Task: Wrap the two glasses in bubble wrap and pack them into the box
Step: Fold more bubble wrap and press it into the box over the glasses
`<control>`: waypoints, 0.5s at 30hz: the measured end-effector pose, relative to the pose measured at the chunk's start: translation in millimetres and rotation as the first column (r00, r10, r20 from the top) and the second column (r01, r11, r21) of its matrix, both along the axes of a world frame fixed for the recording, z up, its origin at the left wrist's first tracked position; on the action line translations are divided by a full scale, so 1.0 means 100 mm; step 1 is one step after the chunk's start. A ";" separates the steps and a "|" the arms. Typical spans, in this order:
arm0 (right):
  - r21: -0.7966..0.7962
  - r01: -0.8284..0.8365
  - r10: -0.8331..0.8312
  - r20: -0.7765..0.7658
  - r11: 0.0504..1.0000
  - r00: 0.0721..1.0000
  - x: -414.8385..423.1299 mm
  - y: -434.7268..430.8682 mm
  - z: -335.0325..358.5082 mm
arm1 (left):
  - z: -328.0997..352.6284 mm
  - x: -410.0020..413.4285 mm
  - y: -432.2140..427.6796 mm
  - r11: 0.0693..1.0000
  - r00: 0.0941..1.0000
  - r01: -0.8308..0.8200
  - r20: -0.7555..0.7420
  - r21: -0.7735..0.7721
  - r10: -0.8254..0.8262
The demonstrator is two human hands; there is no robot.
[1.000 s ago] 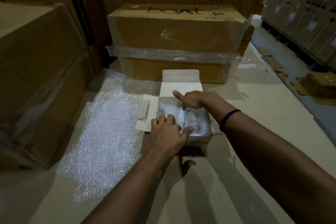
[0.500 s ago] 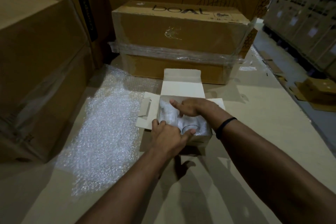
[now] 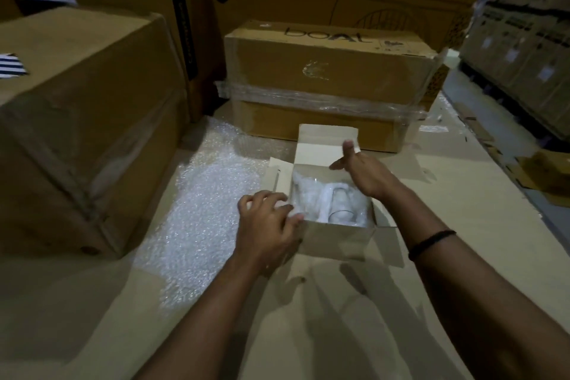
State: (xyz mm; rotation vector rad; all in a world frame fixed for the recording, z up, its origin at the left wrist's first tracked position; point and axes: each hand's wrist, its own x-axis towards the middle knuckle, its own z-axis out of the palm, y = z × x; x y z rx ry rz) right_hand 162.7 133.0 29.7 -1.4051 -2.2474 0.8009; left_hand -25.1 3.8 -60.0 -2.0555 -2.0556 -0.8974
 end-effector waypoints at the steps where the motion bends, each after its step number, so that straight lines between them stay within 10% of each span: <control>1: 0.017 0.027 -0.025 -0.075 1.000 0.997 0.05 -0.10 -0.01 | -0.08 -0.13 -0.11 0.997 0.998 -0.038 0.057 0.060 0.035; 9: 0.153 -0.027 0.052 -0.162 0.988 0.985 -0.29 -1.45 -0.99 | -0.53 -0.83 -0.92 0.884 0.928 -0.349 0.018 -0.312 0.373; 15: 0.353 -0.126 0.013 0.304 0.927 0.952 -0.61 -1.83 -1.69 | -0.36 -0.95 -0.86 0.895 0.919 -0.356 0.073 -0.268 0.387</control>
